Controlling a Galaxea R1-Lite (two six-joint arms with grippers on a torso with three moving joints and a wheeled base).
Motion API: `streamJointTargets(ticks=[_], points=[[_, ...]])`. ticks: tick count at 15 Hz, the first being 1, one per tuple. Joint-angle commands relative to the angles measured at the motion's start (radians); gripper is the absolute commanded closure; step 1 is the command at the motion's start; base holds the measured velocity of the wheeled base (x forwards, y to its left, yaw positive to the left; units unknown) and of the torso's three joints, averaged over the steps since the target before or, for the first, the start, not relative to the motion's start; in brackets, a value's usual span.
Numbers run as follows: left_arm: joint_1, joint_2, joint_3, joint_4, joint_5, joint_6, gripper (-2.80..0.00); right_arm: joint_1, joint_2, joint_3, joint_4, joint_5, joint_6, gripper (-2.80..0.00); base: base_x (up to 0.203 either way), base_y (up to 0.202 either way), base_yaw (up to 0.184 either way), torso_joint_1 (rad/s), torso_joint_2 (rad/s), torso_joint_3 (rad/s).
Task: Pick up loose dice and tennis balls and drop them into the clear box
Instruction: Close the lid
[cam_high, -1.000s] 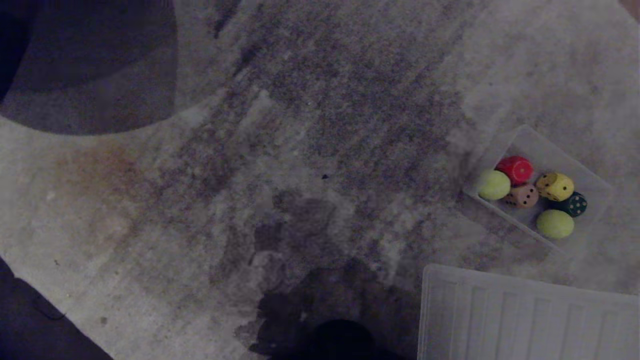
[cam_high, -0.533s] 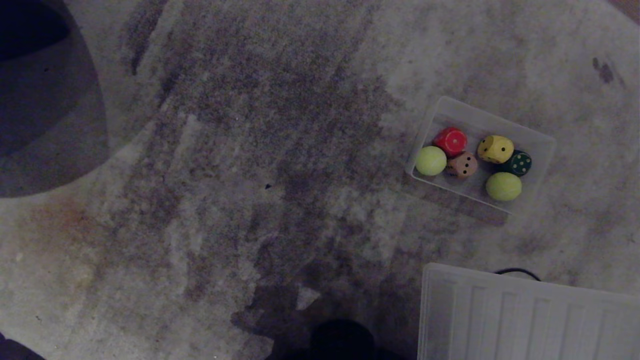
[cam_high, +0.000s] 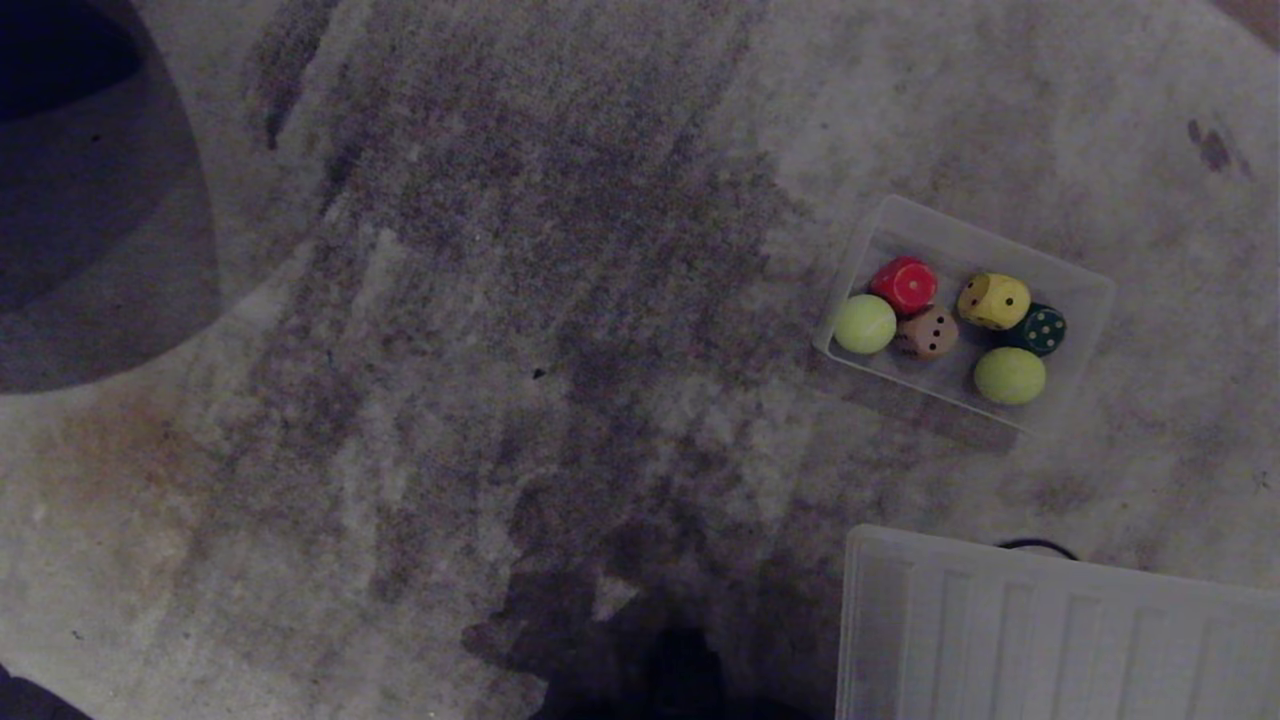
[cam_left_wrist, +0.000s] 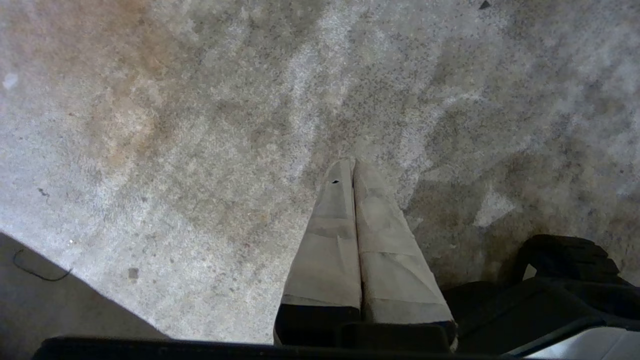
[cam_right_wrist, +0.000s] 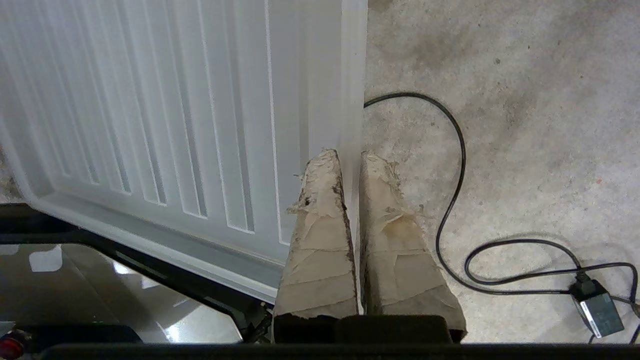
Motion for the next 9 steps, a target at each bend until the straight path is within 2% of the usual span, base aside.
streamJointTargets(ticks=[1,9], points=[[0.000,0.001,0.002,-0.002,0.000,-0.002,0.00,0.001,0.001,0.000,0.001,0.000,0.000,0.00,0.000,0.000,0.000,0.000,0.00,0.000],[0.000,0.001,0.002,-0.002,0.000,-0.001,0.00,0.000,0.001,0.000,0.001,0.000,0.000,0.00,0.000,0.000,0.000,0.000,0.00,0.000]])
